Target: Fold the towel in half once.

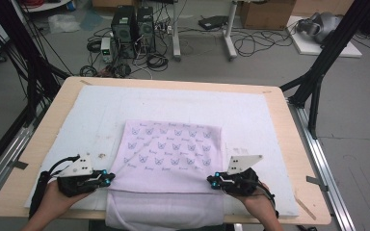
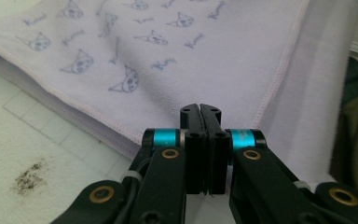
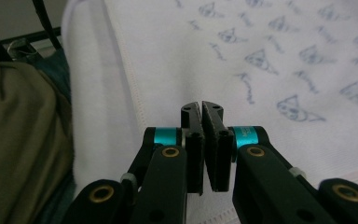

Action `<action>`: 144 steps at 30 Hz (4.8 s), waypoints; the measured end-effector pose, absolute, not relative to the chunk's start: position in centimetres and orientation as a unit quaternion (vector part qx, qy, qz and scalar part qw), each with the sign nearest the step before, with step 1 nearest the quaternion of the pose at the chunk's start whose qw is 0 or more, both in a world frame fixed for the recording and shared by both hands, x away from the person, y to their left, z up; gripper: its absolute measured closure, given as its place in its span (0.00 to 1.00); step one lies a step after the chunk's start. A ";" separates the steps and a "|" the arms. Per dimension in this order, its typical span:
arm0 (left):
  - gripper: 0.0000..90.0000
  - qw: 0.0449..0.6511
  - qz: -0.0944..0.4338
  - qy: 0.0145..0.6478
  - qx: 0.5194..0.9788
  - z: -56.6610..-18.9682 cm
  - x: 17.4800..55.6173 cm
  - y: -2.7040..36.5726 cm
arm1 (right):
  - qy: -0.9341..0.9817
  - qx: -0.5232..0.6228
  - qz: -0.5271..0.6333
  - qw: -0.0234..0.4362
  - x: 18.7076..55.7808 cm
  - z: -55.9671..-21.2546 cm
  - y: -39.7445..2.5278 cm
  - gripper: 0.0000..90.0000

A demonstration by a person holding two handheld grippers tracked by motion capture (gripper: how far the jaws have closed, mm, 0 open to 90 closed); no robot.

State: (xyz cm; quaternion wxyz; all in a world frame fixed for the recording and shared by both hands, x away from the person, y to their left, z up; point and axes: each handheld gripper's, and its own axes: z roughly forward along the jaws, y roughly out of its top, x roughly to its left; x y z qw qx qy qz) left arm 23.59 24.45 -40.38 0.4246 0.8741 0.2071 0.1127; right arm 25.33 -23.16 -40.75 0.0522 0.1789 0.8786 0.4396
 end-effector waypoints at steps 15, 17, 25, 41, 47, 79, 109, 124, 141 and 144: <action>0.69 0.438 0.132 0.213 0.863 -39.7 23.8 24.4 | 0.873 0.192 0.446 0.042 24.9 -40.1 -23.8 0.64; 0.67 0.439 0.141 0.222 0.859 -39.7 25.5 24.0 | 0.872 0.207 0.441 0.048 26.8 -40.3 -23.9 0.61; 0.63 0.436 0.152 0.280 0.841 -40.0 33.3 22.7 | 0.865 0.273 0.413 0.078 34.6 -40.9 -24.4 0.48; 0.50 0.383 0.120 0.378 0.834 -44.2 42.3 22.0 | 0.856 0.343 0.379 0.080 42.4 -44.0 -25.3 0.41; 0.93 0.382 0.142 0.347 0.845 -43.7 41.9 21.2 | 0.876 0.299 0.371 0.068 42.4 -43.8 -24.3 0.93; 0.62 0.404 0.209 0.370 0.810 -37.7 43.8 25.2 | 0.862 0.335 0.358 0.126 45.9 -37.4 -23.9 0.49; 0.79 0.397 0.120 0.251 0.875 -44.2 32.8 23.6 | 0.884 0.259 0.377 0.093 33.6 -44.2 -22.2 0.72; 0.98 0.424 0.140 0.248 0.860 -40.3 32.0 24.3 | 0.864 0.243 0.430 0.094 33.1 -41.4 -23.3 0.97; 0.73 0.418 0.114 0.212 0.876 -41.2 24.3 26.0 | 0.885 0.176 0.427 0.055 25.3 -40.4 -22.8 0.74; 0.74 0.404 0.100 0.215 0.884 -42.7 25.0 25.5 | 0.890 0.183 0.417 0.040 25.9 -42.1 -22.2 0.68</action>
